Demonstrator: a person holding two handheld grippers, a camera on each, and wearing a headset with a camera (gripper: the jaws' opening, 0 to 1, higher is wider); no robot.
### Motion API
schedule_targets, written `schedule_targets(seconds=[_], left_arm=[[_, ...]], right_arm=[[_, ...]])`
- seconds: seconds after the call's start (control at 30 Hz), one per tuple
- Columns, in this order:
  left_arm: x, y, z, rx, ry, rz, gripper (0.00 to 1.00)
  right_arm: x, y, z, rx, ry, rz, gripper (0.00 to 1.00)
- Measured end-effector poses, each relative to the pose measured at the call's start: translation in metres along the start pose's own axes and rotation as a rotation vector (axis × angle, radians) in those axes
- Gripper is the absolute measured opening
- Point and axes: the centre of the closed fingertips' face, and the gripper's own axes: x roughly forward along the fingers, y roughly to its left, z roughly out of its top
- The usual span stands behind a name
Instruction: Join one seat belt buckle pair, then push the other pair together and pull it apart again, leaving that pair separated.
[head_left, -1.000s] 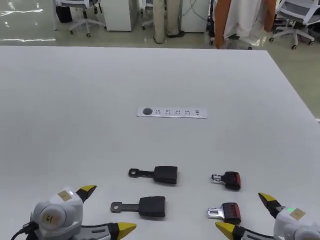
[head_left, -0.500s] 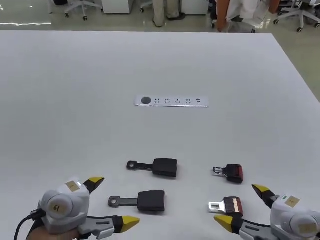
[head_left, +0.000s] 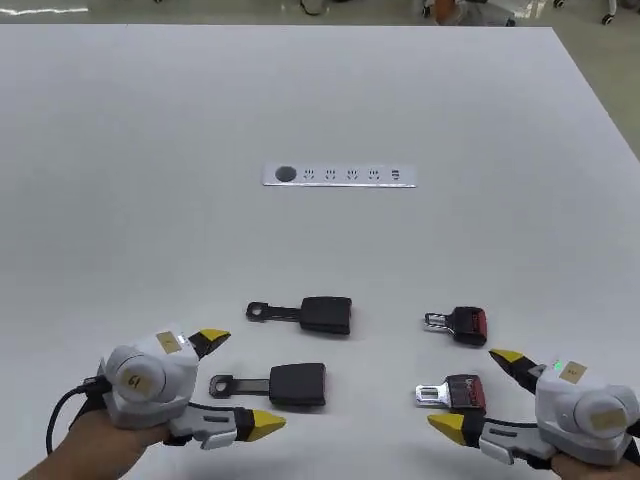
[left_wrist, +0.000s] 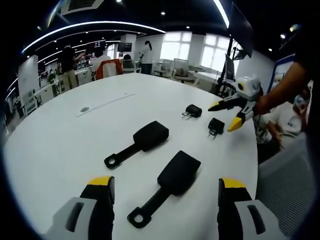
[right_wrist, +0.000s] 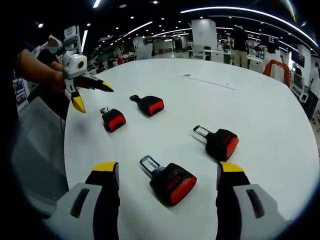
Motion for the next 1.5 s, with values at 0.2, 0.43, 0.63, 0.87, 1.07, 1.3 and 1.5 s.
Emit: schedule_targets(seconds=[0.2, 0.43, 0.63, 0.87, 1.07, 1.3, 1.5], left_arm=[[0.008, -0.003, 0.0, 0.029, 0.016, -0.054, 0.83], [0.017, -0.014, -0.006, 0.11, 0.082, -0.117, 0.81], [0.026, -0.023, -0.003, 0.155, 0.12, -0.18, 0.77], [0.038, -0.025, -0.014, 0.229, 0.179, -0.238, 0.73], [0.04, -0.024, -0.014, 0.252, 0.195, -0.262, 0.66], [0.044, -0.021, -0.022, 0.287, 0.224, -0.283, 0.58], [0.043, -0.017, -0.021, 0.31, 0.218, -0.288, 0.47]], right_arm=[[0.008, 0.0, -0.006, -0.046, 0.021, 0.063, 0.76], [0.012, 0.001, -0.015, -0.093, 0.067, 0.141, 0.74], [0.012, 0.006, -0.021, -0.102, 0.095, 0.212, 0.74], [0.012, 0.008, -0.022, -0.147, 0.136, 0.268, 0.71], [0.011, 0.008, -0.027, -0.207, 0.186, 0.324, 0.64], [0.011, 0.002, -0.029, -0.269, 0.219, 0.356, 0.52], [0.01, 0.007, -0.03, -0.302, 0.221, 0.392, 0.44]])
